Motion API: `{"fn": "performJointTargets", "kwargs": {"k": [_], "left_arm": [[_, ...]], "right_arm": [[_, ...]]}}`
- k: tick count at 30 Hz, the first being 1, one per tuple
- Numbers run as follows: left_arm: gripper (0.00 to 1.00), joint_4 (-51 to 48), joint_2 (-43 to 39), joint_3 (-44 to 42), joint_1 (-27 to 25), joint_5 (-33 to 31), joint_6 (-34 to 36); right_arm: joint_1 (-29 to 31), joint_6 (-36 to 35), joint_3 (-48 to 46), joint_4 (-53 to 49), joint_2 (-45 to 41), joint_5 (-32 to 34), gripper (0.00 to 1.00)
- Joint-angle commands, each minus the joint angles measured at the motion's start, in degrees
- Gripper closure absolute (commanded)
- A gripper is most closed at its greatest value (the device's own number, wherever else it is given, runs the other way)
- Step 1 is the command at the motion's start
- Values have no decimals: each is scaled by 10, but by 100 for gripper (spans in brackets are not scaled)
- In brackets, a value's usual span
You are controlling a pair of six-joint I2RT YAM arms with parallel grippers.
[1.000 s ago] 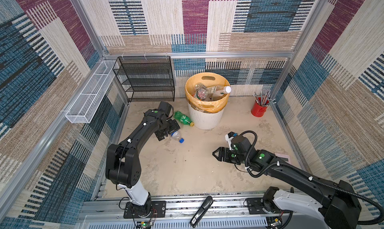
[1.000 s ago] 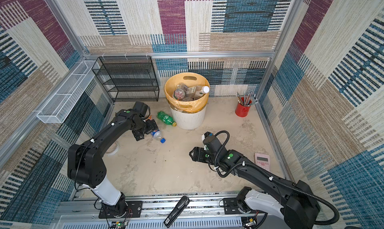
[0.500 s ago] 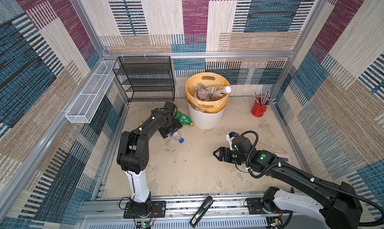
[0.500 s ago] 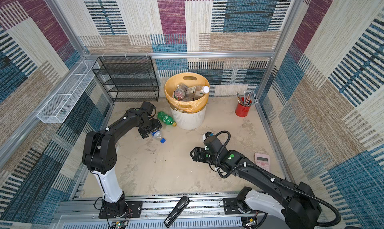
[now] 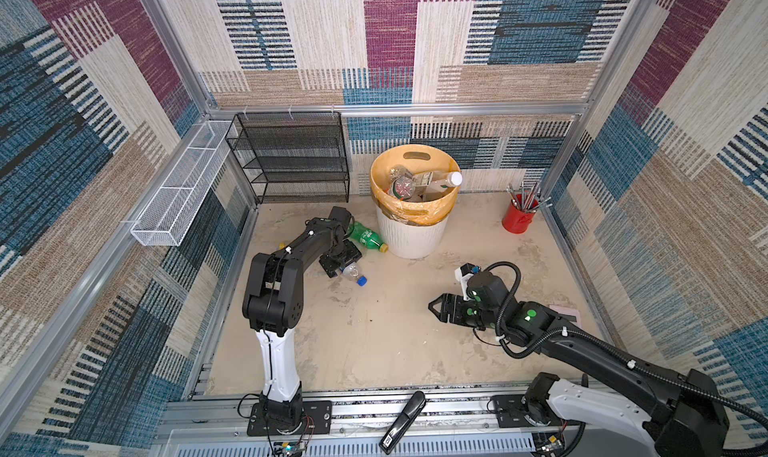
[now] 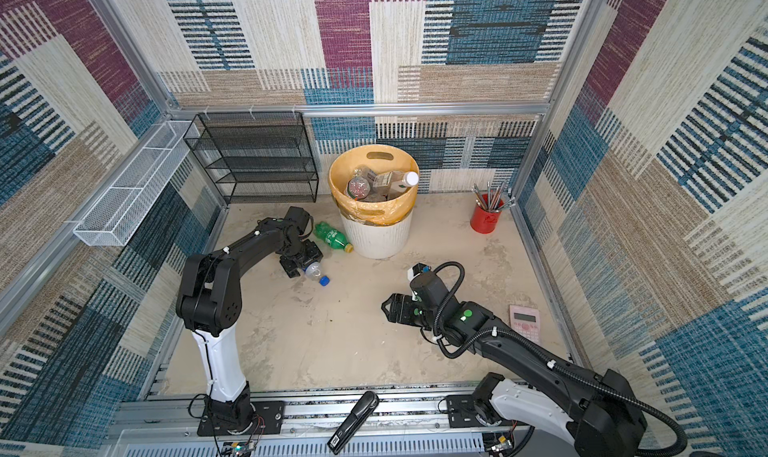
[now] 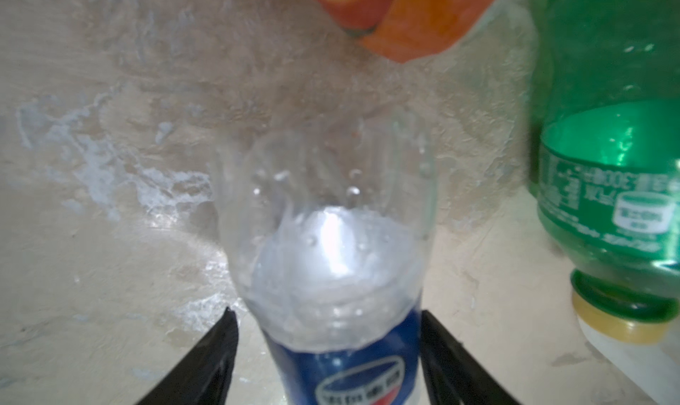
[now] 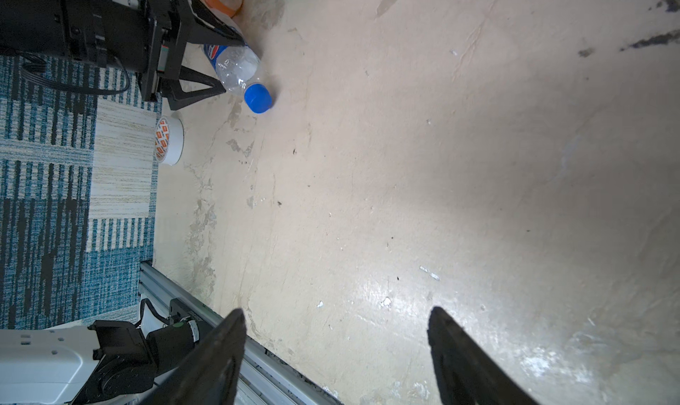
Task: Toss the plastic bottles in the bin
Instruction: 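Lower the left gripper onto the blue-label Pepsi bottle and close it, then lift the Pepsi bottle with the left gripper over the bin and release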
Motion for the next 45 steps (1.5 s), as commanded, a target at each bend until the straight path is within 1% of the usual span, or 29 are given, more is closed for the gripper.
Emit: {"fn": "performJointTargets", "kwargs": {"k": [1, 7, 9, 12, 18, 22, 26, 29, 32, 34, 36, 39, 40, 42, 43, 44, 45], "left_arm": [[28, 11, 0, -11, 7, 5, 2], [38, 19, -16, -24, 20, 23, 28], [41, 27, -34, -38, 22, 30, 37], [43, 55, -83, -78, 22, 46, 47], [45, 120, -237, -194, 23, 83, 58], [45, 154, -365, -272, 23, 109, 60], [44, 207, -493, -349, 23, 145, 50], [43, 255, -577, -386, 23, 165, 34], [39, 275, -621, -377, 22, 171, 29], [37, 294, -622, -343, 22, 177, 35], [36, 311, -596, -288, 22, 184, 40], [36, 355, -509, -167, 20, 195, 25], [37, 381, -465, -114, 16, 196, 14], [37, 410, -370, 14, 0, 194, 1], [37, 407, -313, 89, -9, 196, -2], [30, 381, -241, 203, -22, 198, -2], [19, 336, -174, 319, -32, 201, -1]], "right_arm": [[0, 5, -1, -5, -6, 14, 21], [0, 10, -5, -4, -13, 18, 21], [0, 11, -5, -2, -13, 17, 21], [0, 14, -5, 3, -15, 19, 21], [-1, 15, -9, 22, -17, 22, 21], [-3, 15, -17, 51, -20, 17, 21], [-8, 13, -25, 81, -19, 4, 21], [-11, 10, -28, 97, -12, -8, 22], [-13, 8, -31, 105, -4, -19, 22], [-13, 7, -32, 109, -2, -23, 22], [-13, 8, -31, 108, -2, -26, 22], [-13, 12, -33, 105, -11, -25, 22], [-13, 15, -34, 104, -15, -23, 22], [-13, 18, -36, 101, -25, -20, 22], [-13, 22, -36, 97, -30, -17, 22], [-13, 24, -36, 93, -36, -14, 22], [-13, 27, -36, 87, -42, -11, 22]]}}
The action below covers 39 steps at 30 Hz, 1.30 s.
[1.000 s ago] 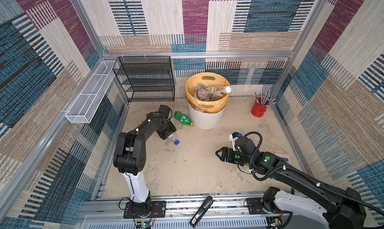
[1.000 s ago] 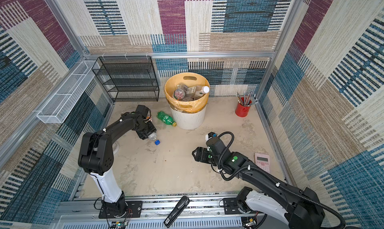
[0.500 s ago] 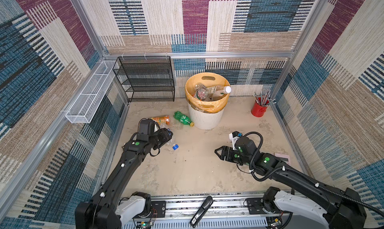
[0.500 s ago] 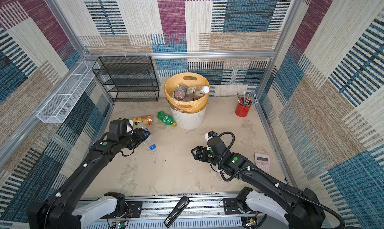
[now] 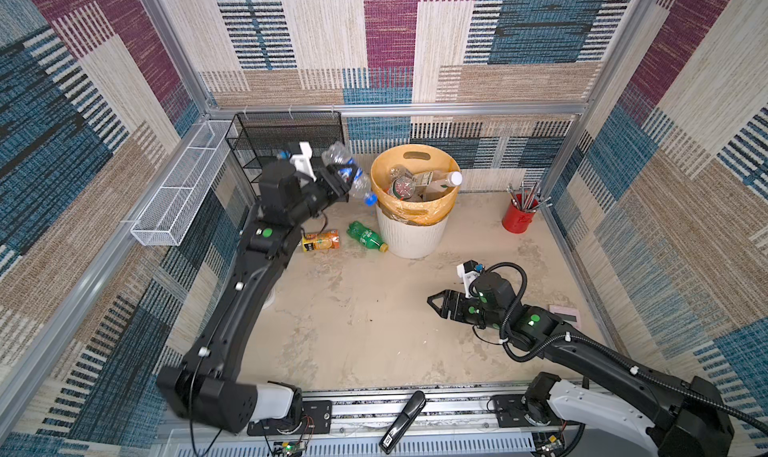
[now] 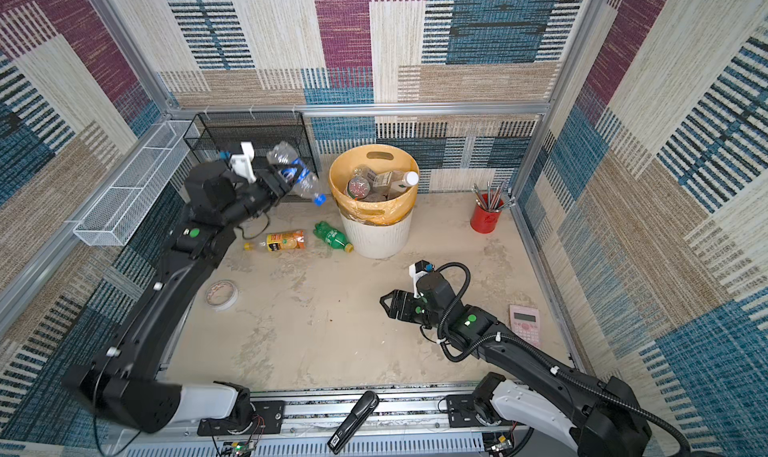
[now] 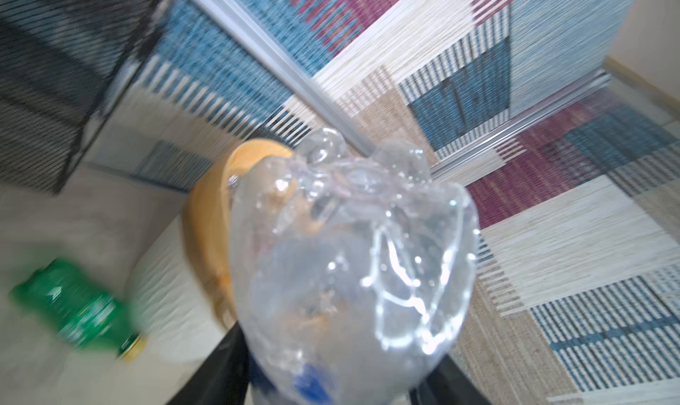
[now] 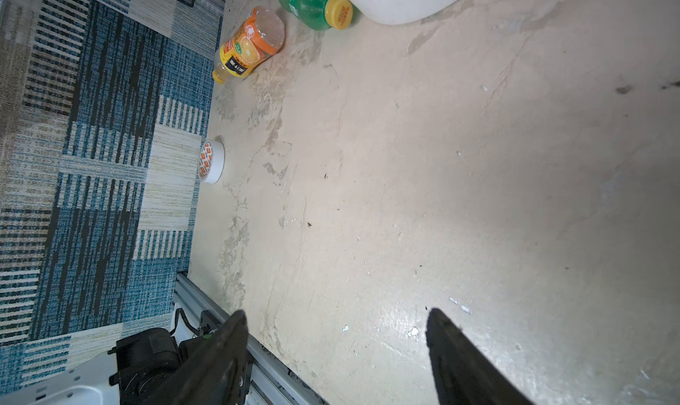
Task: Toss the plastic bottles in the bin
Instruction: 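Lift the Pepsi bottle with the left gripper over the bin and release, then withdraw the left gripper and move it toward the orange juice bottle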
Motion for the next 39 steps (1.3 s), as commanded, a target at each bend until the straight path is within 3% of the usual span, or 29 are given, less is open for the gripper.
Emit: {"fn": "performJointTargets", "kwargs": {"k": [1, 2, 4, 5, 7, 10, 15, 23, 31, 37, 39], "left_arm": [[11, -71, 173, 318, -23, 15, -16], [3, -131, 240, 447, -25, 11, -21], [1, -204, 335, 628, -24, -6, -38], [1, -221, 367, 688, -24, -13, -52], [1, -208, 380, 711, -24, -15, -68], [1, -152, 311, 594, -32, -20, -54], [3, 28, 84, 206, -29, -60, -52], [1, -21, -120, -104, 1, -96, -33], [1, -124, -228, -262, 22, -141, -22], [1, -186, -269, -328, 52, -143, -63], [4, -207, -276, -342, 62, -142, -74]], "right_arm": [[0, 14, 1, -4, -17, 10, 22], [0, 18, 1, -11, -27, 15, 22], [0, 25, -1, -27, -46, 27, 22], [0, 30, -4, -35, -59, 35, 22], [0, 39, -9, -48, -81, 49, 22], [-1, 45, -13, -61, -103, 64, 22], [-1, 42, -11, -61, -100, 69, 22], [-3, 34, -17, -30, -75, 52, 22], [-4, 41, -29, -5, -76, 45, 17], [-6, 55, -43, 2, -84, 49, 1], [-7, 63, -42, -10, -84, 60, 0]]}}
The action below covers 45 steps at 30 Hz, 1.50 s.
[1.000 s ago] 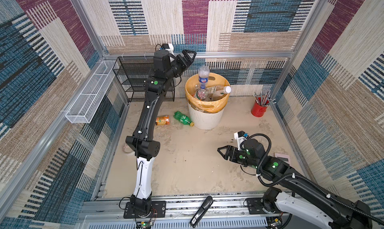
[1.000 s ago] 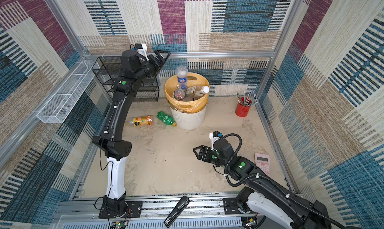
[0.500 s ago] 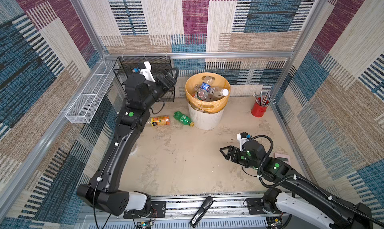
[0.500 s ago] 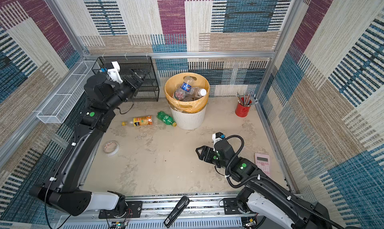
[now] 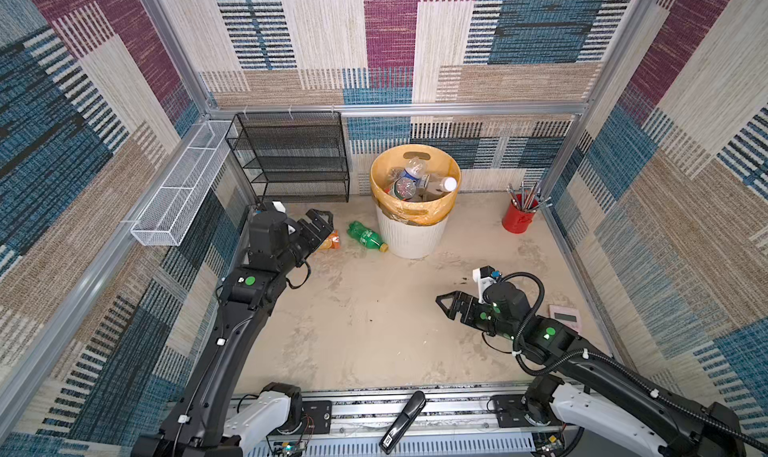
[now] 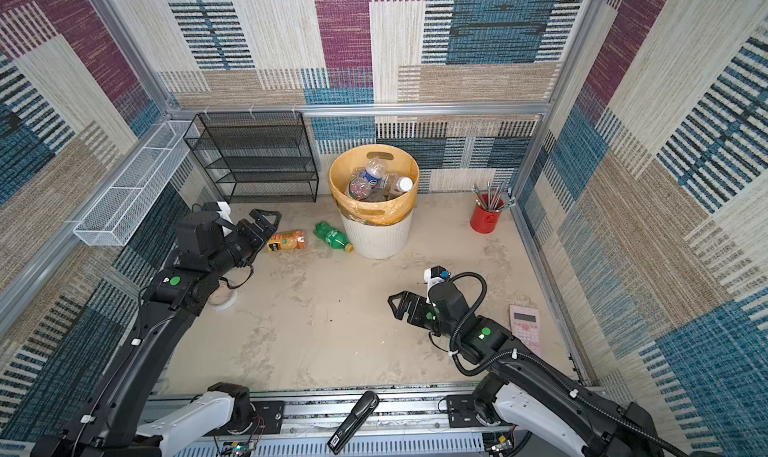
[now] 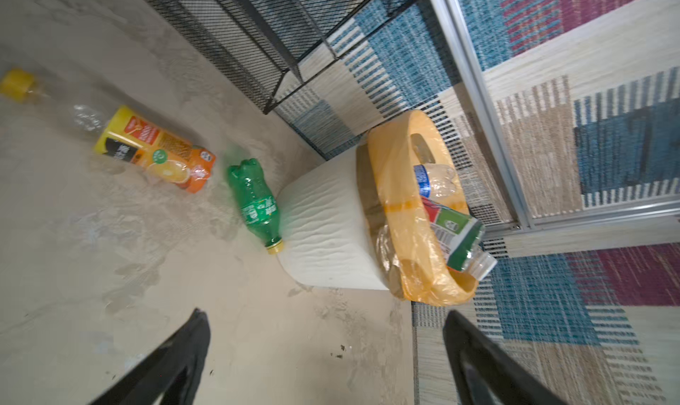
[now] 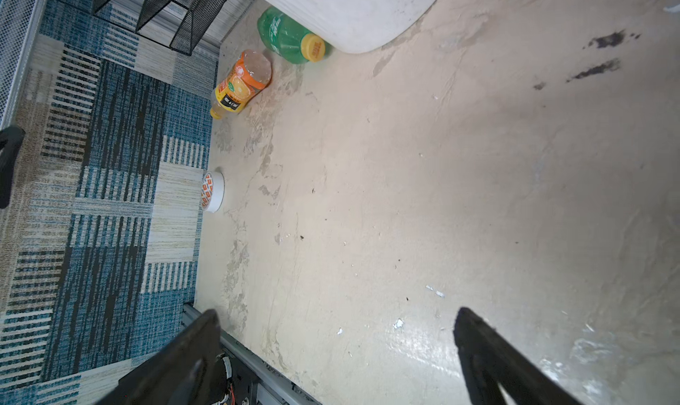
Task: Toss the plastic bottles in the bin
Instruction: 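Withdraw the left gripper and move it toward the orange juice bottle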
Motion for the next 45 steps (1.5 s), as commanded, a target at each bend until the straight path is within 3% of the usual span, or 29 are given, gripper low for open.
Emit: {"fn": "performJointTargets", "kwargs": {"k": [1, 13, 23, 36, 42, 45], "left_arm": [[5, -46, -12, -19, 11, -4, -26], [20, -137, 13, -36, 46, 6, -107], [21, -138, 77, -15, 67, 43, -152], [23, -134, 96, -7, 74, -4, -239], [21, -144, 148, 19, 91, 3, -268], [16, -144, 190, 48, 98, 3, -265]], "right_arm": [[-1, 13, 1, 8, -2, 13, 0], [-2, 7, 2, -1, 10, 19, 0], [-2, -3, 11, 11, 28, 11, 3], [-2, -8, 7, 21, 24, -10, 6], [-2, 3, 14, 42, 53, 9, 6], [-2, 9, 11, 58, 63, 7, 6]]}}
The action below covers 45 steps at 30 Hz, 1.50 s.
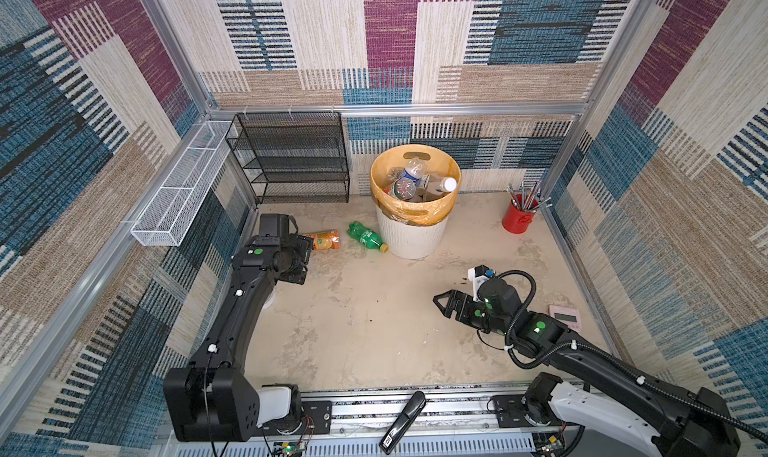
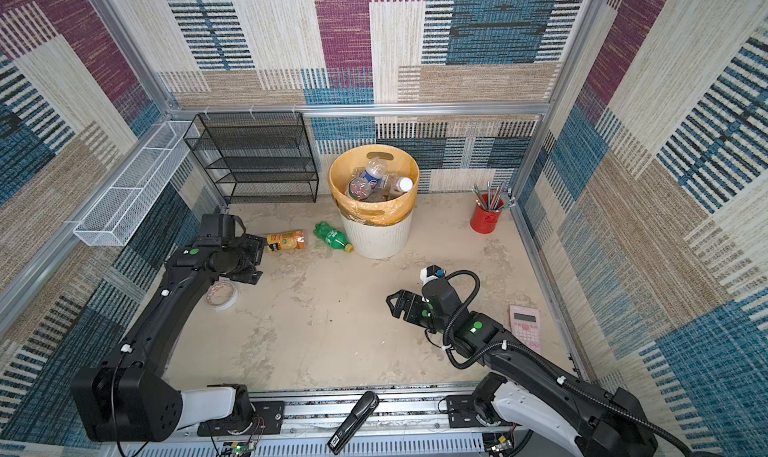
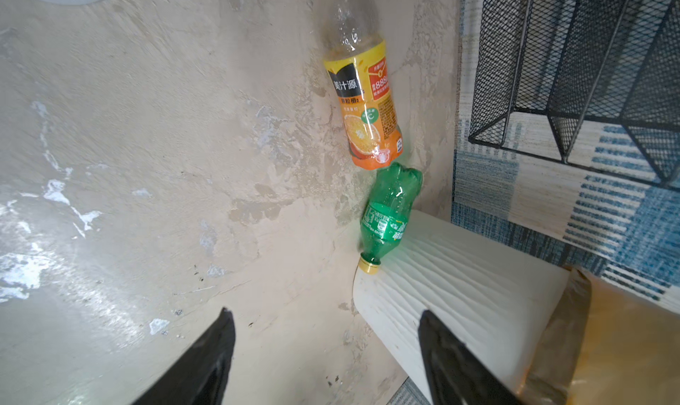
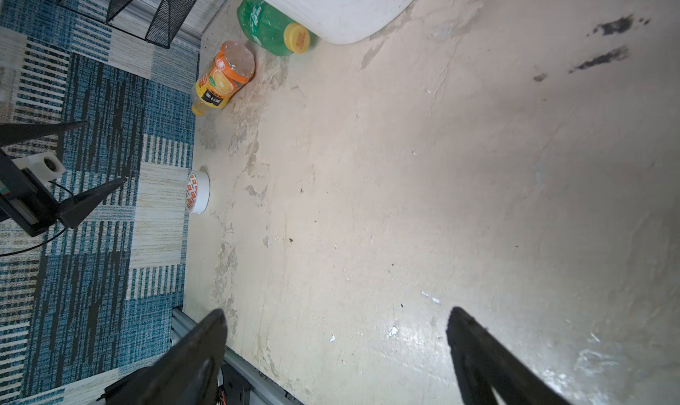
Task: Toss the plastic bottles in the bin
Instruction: 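Withdraw the left gripper and move it toward the orange juice bottle, then lower the left gripper onto the orange juice bottle and close it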
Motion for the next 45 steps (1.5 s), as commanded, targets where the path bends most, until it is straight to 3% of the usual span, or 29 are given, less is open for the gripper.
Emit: {"fn": "performJointTargets", "kwargs": {"k": [1, 8, 23, 32, 45], "left_arm": [[14, 5, 37, 28, 6, 6, -12], [10, 57, 138, 89, 20, 28, -25], [9, 66, 340, 213, 23, 41, -32], [8, 54, 415, 255, 22, 34, -45], [18, 32, 487, 304, 25, 15, -34]], "right_arm": [[0, 6, 4, 33, 11, 13, 6], [-1, 0, 24, 26, 41, 24, 6], [-24, -3, 46, 8, 78, 28, 6], [-38, 1, 54, 4, 95, 32, 6], [-51, -2, 69, 6, 121, 34, 7]]}}
